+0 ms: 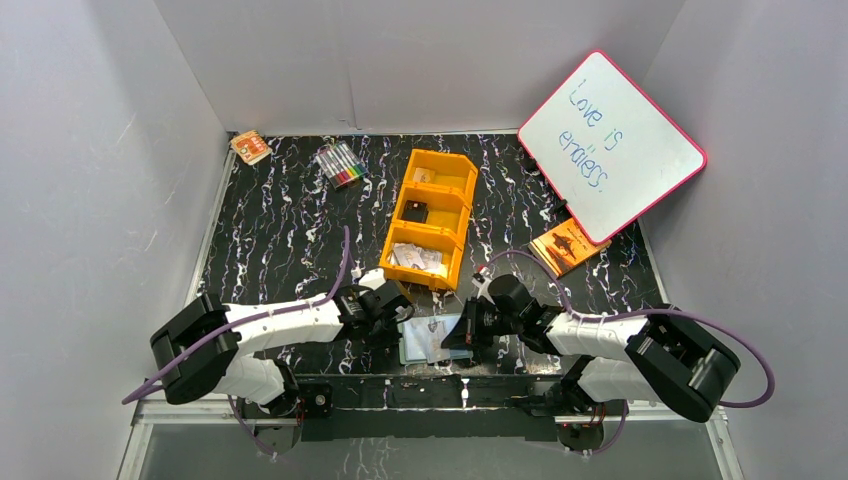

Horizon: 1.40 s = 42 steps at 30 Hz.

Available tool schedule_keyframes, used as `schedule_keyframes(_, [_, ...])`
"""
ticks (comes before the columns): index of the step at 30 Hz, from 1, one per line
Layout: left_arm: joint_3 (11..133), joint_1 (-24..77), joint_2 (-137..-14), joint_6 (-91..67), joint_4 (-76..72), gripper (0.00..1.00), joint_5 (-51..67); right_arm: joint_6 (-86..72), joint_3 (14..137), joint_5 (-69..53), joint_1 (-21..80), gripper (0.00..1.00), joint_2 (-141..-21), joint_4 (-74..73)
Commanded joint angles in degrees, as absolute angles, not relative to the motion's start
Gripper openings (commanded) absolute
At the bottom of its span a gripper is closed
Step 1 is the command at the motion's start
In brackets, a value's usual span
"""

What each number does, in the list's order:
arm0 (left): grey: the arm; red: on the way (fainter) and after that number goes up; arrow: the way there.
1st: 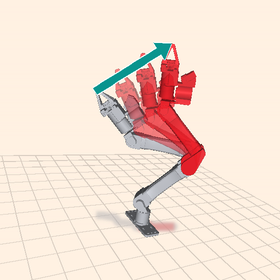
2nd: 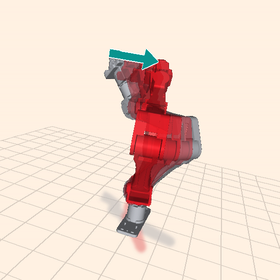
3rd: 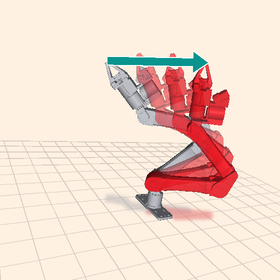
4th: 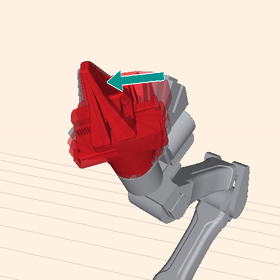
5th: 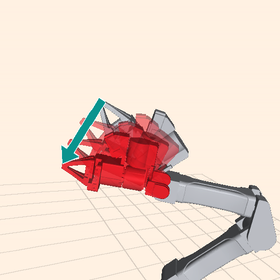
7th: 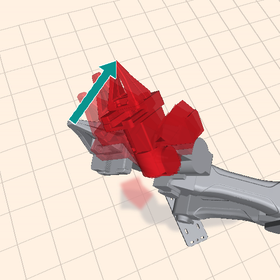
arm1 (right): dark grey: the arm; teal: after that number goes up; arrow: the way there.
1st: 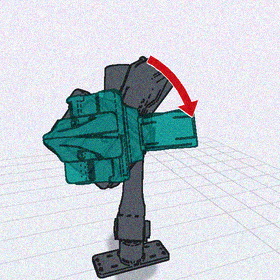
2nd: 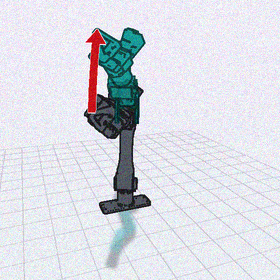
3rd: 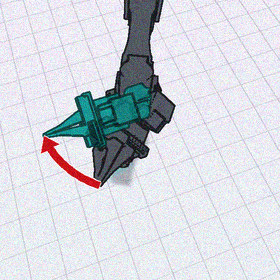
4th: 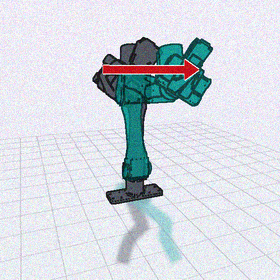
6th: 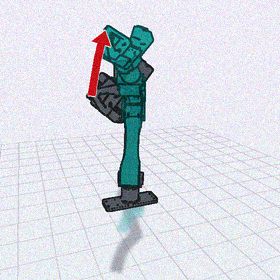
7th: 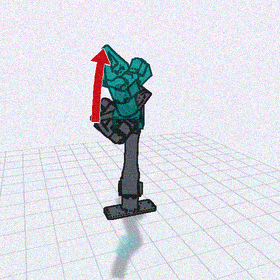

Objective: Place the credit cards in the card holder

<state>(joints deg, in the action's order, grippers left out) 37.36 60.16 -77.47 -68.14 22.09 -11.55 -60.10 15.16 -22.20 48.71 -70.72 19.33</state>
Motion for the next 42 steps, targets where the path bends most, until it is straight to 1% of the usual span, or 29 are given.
schedule_keyframes(1, [35.68, 60.21, -80.22, -67.64, 24.31, 0.12, -10.66, -60.36, 14.31, -19.74, 48.31, 0.0, -70.35, 20.82])
schedule_keyframes(8, [35.86, 60.21, -81.19, -67.33, 24.0, 0.12, -10.11, -61.39, 14.2, -18.92, 47.94, 0.0, -71.72, 23.39])
schedule_keyframes(16, [36.11, 60.21, -82.31, -66.83, 23.29, 0.11, -9.49, -61.98, 14.41, -22.05, 47.99, 0.0, -75.67, 27.54])
schedule_keyframes(19, [36.12, 60.21, -82.44, -66.72, 23.27, 0.1, -9.4, -63.75, 13.45, -20.7, 47.98, 0.0, -75.17, 28.79])
schedule_keyframes(26, [35.63, 60.21, -81.91, -66.8, 23.27, 0.1, -9.5, -65.06, 12.08, -17.29, 47.83, 0.0, -72.69, 27.16])
schedule_keyframes(35, [35.51, 60.21, -82.0, -66.8, 23.09, 0.09, -9.4, -66.16, 11.25, -16.25, 47.68, 0.0, -71.87, 26.42])
schedule_keyframes(42, [35.69, 60.21, -82.38, -66.54, 22.7, 0.09, -9.01, -65.46, 12.07, -19.05, 47.72, 0.0, -74.83, 28.44])
